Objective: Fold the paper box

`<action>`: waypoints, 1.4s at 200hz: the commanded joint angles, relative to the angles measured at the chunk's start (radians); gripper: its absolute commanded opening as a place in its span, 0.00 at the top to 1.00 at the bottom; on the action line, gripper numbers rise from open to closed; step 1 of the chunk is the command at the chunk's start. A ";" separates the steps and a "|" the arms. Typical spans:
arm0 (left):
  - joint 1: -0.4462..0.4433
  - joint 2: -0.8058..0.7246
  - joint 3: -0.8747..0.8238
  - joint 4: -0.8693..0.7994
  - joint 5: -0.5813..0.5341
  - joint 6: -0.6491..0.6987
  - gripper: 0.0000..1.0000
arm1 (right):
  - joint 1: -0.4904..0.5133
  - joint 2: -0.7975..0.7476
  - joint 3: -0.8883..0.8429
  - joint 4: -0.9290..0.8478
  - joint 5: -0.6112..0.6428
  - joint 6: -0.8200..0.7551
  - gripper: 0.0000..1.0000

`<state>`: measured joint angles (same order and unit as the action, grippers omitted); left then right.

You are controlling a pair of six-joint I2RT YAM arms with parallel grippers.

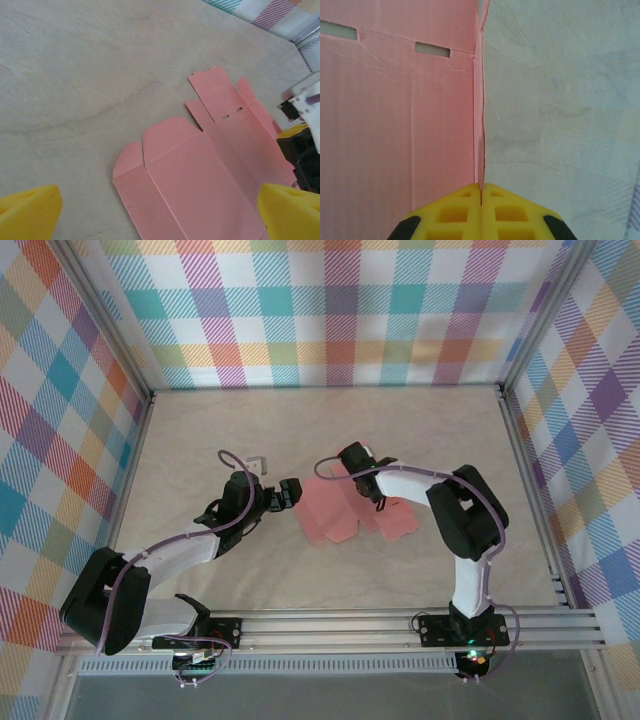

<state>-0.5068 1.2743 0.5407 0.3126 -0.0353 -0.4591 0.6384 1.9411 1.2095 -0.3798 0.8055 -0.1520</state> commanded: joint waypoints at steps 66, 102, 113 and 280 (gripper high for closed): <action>0.013 0.000 -0.007 0.019 0.022 0.008 0.00 | -0.082 -0.111 -0.002 -0.011 -0.352 0.116 1.00; 0.013 -0.011 0.009 0.094 0.058 0.006 0.00 | -0.188 -0.206 -0.036 0.018 -0.737 0.164 1.00; 0.014 0.007 0.051 0.069 0.089 0.029 0.00 | -0.223 -0.224 -0.053 0.041 -0.859 0.167 1.00; 0.194 0.815 1.233 -1.107 1.299 1.551 0.00 | -0.406 -0.303 -0.117 0.112 -1.518 0.073 1.00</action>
<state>-0.3347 1.9766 1.4975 0.0029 1.0172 0.3344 0.2409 1.6520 1.0786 -0.2554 -0.6197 -0.0147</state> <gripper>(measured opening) 0.997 0.048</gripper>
